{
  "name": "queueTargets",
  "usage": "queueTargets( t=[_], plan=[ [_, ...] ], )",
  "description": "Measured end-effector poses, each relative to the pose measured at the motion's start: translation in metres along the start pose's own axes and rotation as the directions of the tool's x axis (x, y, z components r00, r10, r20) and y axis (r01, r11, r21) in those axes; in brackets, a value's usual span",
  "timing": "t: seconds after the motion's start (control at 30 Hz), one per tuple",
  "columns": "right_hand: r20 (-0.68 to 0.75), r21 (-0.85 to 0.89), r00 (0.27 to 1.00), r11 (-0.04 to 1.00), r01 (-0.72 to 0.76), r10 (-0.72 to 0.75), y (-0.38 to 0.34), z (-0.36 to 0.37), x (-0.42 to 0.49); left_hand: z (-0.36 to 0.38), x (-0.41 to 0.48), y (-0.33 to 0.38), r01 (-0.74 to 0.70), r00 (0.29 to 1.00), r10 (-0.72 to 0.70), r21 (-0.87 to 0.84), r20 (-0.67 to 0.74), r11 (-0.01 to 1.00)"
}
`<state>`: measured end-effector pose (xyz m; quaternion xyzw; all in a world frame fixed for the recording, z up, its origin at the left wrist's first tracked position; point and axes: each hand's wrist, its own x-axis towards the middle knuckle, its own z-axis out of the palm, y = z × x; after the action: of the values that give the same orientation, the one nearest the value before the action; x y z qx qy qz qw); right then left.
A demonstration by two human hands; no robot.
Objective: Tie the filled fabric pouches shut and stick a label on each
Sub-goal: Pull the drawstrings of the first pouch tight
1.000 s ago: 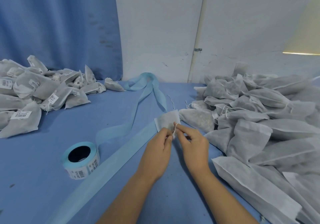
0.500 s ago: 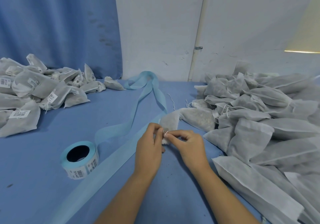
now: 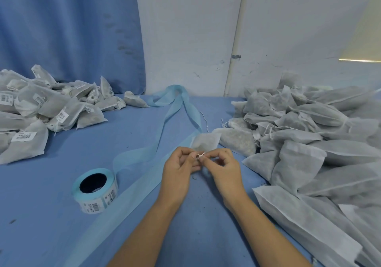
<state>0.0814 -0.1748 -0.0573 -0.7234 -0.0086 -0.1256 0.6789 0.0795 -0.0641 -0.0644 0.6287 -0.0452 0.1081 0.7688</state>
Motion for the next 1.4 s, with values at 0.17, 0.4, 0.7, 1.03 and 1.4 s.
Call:
queueTargets(
  t=[0.17, 0.4, 0.7, 1.03, 1.4],
  plan=[
    [0.206, 0.199, 0.964, 0.957, -0.209, 0.168, -0.007, -0.012, 0.005, -0.001, -0.001, -0.001, -0.079, 0.996, 0.068, 0.226, 0.054, 0.971],
    [0.271, 0.369, 0.943, 0.884, -0.287, 0.193, -0.009, -0.014, 0.008, -0.003, 0.001, -0.001, -0.050, 0.998, 0.035, 0.286, 0.057, 0.957],
    [0.267, 0.631, 0.930, 0.684, -0.366, 0.251, -0.003, -0.016, 0.012, -0.003, 0.002, 0.000, -0.041, 0.999, 0.033, 0.295, 0.034, 0.955],
    [0.238, 0.764, 0.928, 0.535, -0.362, 0.288, -0.002, -0.015, 0.012, 0.001, 0.004, 0.001, -0.035, 0.999, 0.026, 0.313, 0.032, 0.949],
    [0.299, 0.758, 0.927, 0.534, -0.376, 0.227, -0.005, -0.007, 0.011, 0.000, 0.001, 0.004, -0.044, 0.999, 0.042, 0.298, 0.014, 0.953]
  ],
)
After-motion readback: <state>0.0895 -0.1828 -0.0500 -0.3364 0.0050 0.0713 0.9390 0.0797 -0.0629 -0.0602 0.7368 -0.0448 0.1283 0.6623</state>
